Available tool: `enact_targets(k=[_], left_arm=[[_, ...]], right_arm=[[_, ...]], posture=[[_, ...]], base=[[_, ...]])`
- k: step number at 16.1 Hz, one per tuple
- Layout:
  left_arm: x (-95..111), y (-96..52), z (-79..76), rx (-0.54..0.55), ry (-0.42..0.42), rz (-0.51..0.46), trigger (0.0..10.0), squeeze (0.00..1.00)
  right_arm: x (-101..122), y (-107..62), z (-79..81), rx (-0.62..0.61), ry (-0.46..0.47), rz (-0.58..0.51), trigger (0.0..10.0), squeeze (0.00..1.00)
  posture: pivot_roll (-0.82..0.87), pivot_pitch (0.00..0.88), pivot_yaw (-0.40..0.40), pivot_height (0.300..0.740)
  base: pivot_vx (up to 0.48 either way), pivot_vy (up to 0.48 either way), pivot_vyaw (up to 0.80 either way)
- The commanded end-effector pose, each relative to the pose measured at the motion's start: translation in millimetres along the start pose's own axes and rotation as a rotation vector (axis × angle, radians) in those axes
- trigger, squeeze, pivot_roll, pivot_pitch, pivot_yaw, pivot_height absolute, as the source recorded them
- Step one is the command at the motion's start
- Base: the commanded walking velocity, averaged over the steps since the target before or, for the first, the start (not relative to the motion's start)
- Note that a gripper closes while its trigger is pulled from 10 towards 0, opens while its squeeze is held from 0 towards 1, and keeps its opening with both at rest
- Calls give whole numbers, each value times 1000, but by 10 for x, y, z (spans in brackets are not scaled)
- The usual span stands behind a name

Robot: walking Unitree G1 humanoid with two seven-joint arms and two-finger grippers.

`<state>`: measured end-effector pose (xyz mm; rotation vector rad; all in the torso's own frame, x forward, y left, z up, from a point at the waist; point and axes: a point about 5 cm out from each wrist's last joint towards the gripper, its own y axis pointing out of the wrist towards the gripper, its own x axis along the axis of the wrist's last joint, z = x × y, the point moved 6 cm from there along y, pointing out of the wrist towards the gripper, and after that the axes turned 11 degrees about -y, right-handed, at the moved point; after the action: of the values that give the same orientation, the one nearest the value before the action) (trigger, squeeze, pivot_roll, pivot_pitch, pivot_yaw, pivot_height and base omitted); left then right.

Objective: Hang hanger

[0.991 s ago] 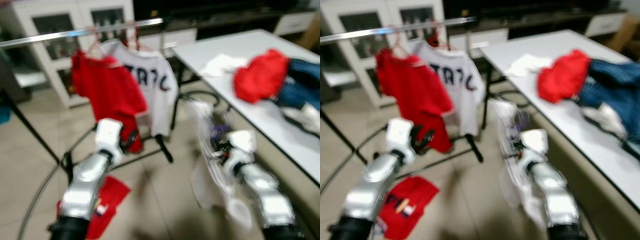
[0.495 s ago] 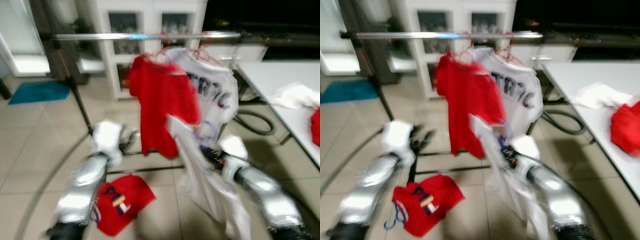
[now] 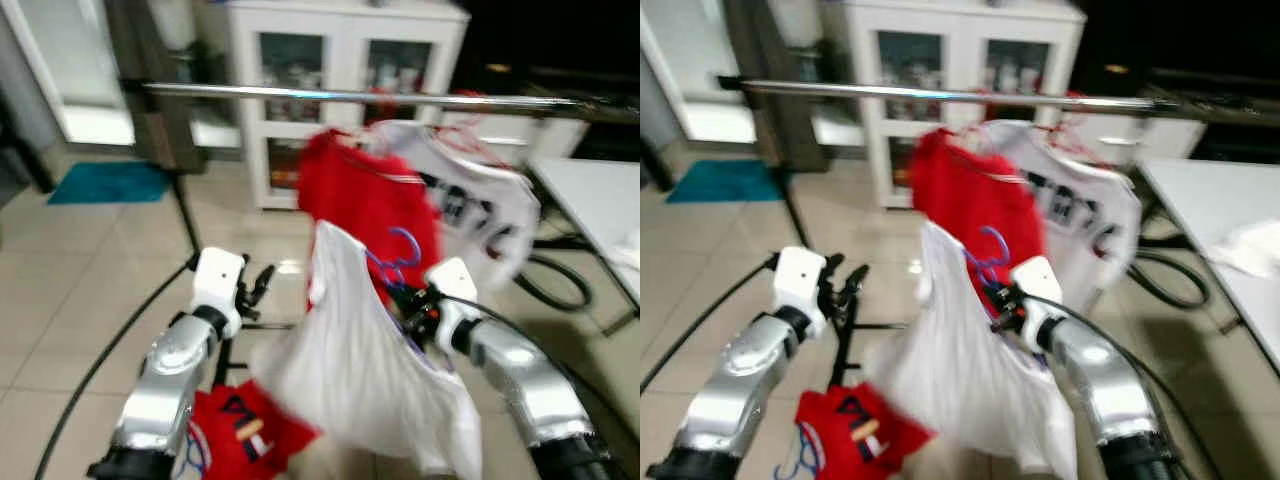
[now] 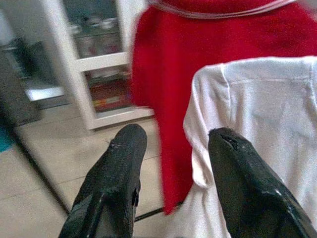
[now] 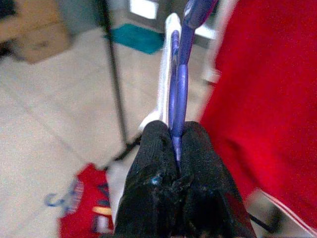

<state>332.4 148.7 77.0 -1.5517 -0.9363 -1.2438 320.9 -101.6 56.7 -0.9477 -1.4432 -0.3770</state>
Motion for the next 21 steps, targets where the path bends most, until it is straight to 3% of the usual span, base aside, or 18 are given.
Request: enact_targets(k=[1,7,12,15,19,21], left_arm=[[69,24,-45,-14,7,-19,10000,0],[42,9,-36,-9,12,-12,10000,0],[48,-6,-30,-14,14,-16,10000,0],[54,-15,-53,-40,36,-12,10000,0],[67,-98,-165,-157,88,5,10000,0],[149,-151,-150,-174,102,-14,10000,0]], right_arm=[[97,-51,-102,-23,-28,-20,10000,0],[221,9,-72,5,-31,-43,10000,0],[388,58,-139,-20,-26,-59,10000,0],[616,140,-173,-25,-33,-91,10000,0],[841,310,-345,-102,-19,-70,10000,0],[1087,439,-437,-142,-18,-100,10000,0]], posture=[[-60,0,-16,740],[-55,0,-23,740],[-55,0,-23,740],[-52,4,-18,740],[-48,4,-25,740],[-39,4,-43,740]], base=[[382,0,0],[374,0,0],[287,0,0],[0,0,0],[0,0,0],[0,0,0]])
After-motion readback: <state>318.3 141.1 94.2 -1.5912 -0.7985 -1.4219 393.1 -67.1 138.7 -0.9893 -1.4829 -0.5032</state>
